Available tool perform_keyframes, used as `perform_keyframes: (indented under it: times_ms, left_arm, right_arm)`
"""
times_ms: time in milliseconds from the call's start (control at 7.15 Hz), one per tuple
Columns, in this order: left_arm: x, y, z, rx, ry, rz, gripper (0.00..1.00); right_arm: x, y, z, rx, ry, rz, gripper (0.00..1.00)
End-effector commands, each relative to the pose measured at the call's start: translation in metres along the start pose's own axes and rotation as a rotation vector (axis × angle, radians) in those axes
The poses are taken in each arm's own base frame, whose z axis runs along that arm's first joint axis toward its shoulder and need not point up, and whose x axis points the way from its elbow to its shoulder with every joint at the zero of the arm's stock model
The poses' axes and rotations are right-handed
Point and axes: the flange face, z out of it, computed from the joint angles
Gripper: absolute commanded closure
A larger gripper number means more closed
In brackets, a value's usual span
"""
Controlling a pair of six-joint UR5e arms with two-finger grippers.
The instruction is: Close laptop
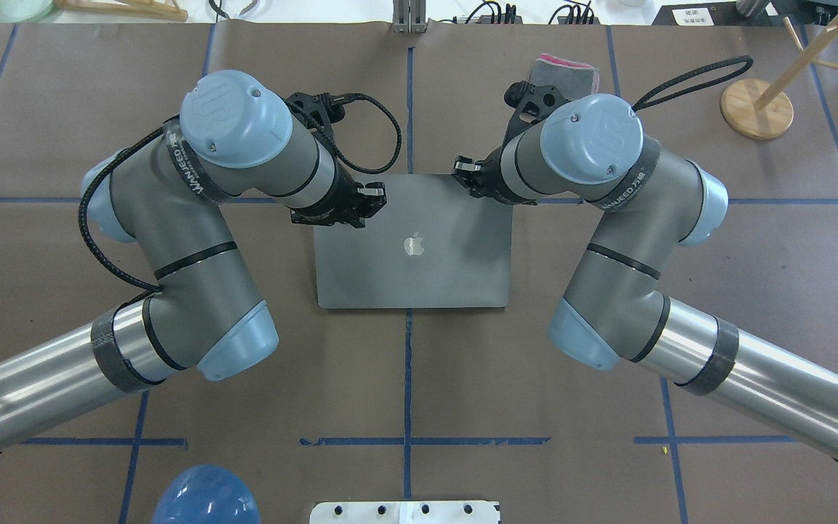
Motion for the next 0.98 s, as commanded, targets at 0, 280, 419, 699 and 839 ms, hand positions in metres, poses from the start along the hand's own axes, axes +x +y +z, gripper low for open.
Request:
perform_keyframes:
  times_ms: [0, 280, 419, 699, 839]
  left_arm:
    - [-0.004, -0.025, 0.031, 0.016, 0.0, 0.0, 1.0]
    - [-0.014, -0.048, 0.064, 0.028, -0.003, 0.001, 1.0]
    - [-0.014, -0.051, 0.069, 0.028, -0.014, 0.004, 1.0]
    - [-0.02, -0.058, 0.09, 0.026, -0.019, 0.008, 1.0]
    - [-0.023, -0.062, 0.103, 0.024, -0.022, 0.007, 1.0]
  right_arm:
    - [-0.009, -0.004, 0.01, -0.002, 0.003, 0.0, 1.0]
    - [-0.009, -0.007, 0.027, -0.01, 0.032, 0.002, 1.0]
    - [-0.012, -0.01, 0.04, -0.012, 0.05, 0.002, 1.0]
    - [-0.012, -0.009, 0.052, -0.044, 0.051, 0.004, 1.0]
    - [-0.011, -0.013, 0.054, -0.045, 0.054, 0.008, 1.0]
